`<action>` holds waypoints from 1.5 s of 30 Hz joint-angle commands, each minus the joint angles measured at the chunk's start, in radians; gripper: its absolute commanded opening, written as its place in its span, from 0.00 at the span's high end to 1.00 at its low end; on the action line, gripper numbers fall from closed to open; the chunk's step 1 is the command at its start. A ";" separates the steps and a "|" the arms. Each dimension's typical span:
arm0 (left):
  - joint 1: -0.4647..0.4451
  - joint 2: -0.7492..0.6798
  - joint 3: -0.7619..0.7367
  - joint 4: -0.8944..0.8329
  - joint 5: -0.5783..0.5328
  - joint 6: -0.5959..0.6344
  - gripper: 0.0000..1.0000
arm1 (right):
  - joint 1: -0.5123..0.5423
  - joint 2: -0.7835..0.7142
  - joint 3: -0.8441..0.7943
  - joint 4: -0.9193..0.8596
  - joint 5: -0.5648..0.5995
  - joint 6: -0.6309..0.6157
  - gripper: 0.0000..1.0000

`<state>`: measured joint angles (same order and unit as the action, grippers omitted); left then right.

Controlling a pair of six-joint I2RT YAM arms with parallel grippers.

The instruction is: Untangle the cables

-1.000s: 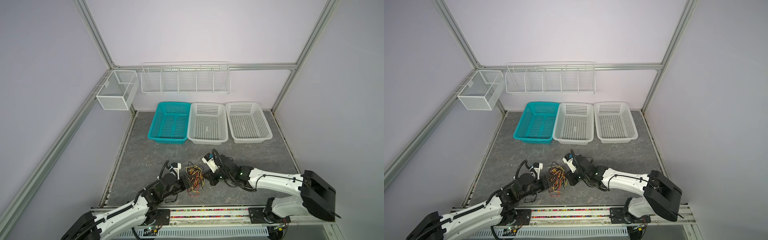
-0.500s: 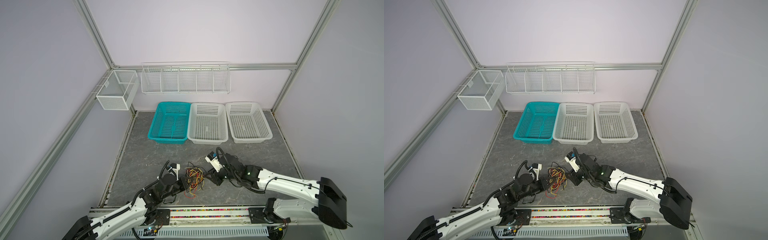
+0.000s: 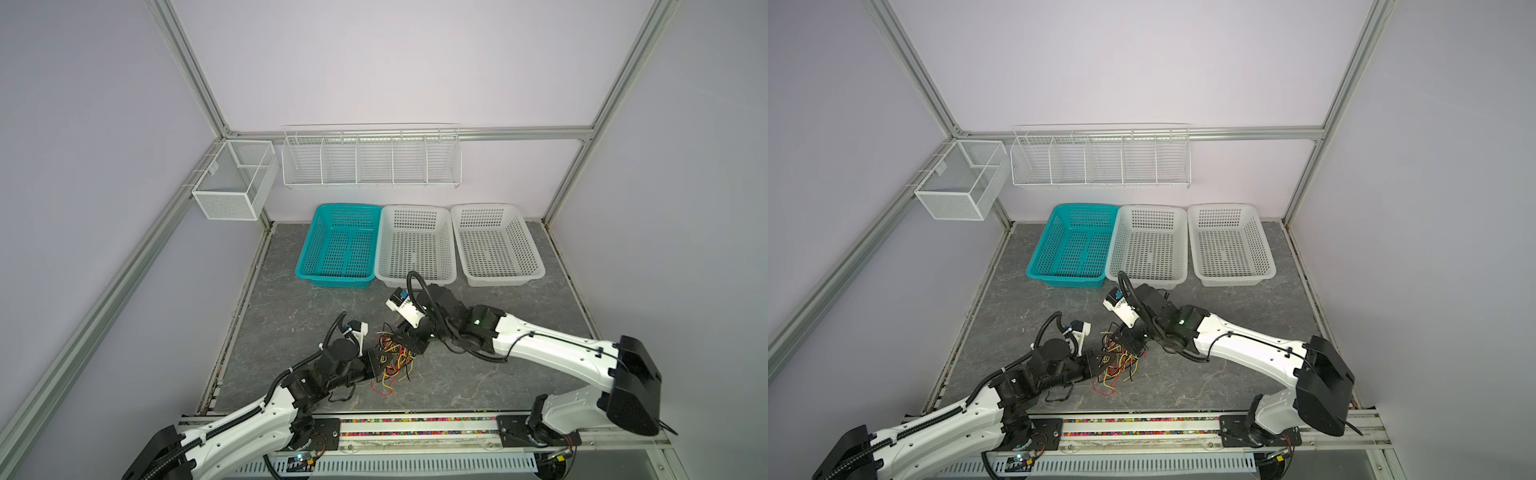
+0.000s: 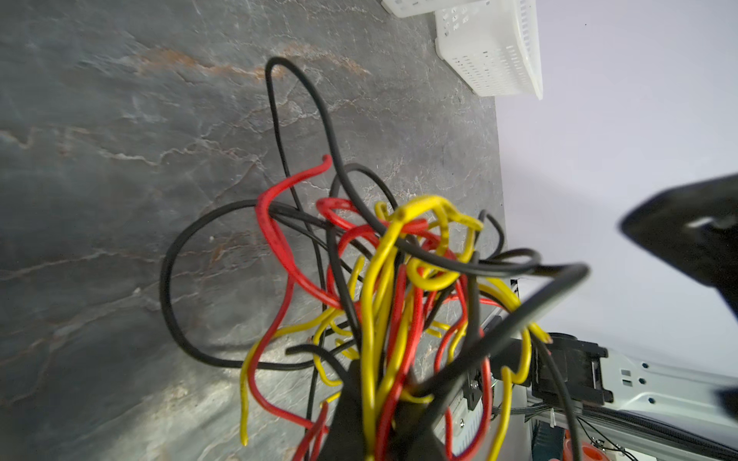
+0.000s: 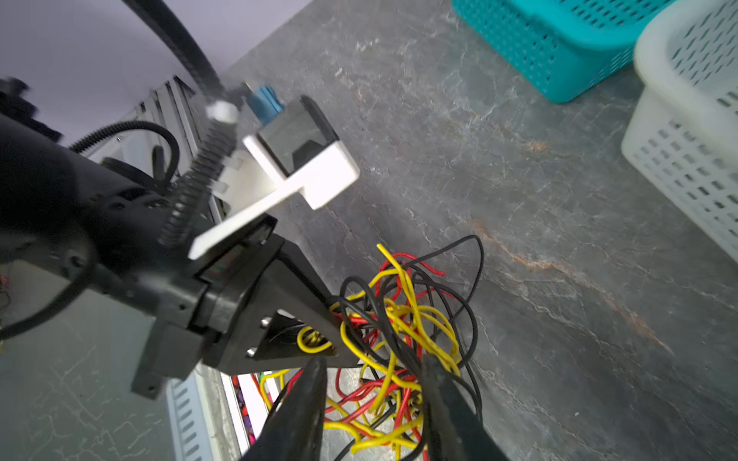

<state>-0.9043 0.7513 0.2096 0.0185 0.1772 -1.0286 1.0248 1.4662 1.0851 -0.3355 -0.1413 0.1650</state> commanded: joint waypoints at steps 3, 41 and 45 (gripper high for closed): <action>-0.005 -0.019 0.034 -0.006 0.019 0.017 1.00 | 0.005 0.068 0.045 -0.015 -0.063 -0.045 0.62; -0.004 0.126 0.001 0.003 -0.001 0.051 0.90 | -0.179 -0.539 0.216 -0.241 0.238 -0.024 0.93; -0.004 0.135 0.003 0.019 0.004 0.051 1.00 | -0.181 -0.557 0.205 -0.273 0.248 -0.017 0.93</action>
<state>-0.9100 0.8886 0.2169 0.0734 0.1955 -0.9833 0.8494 0.9287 1.2911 -0.6083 0.0643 0.1638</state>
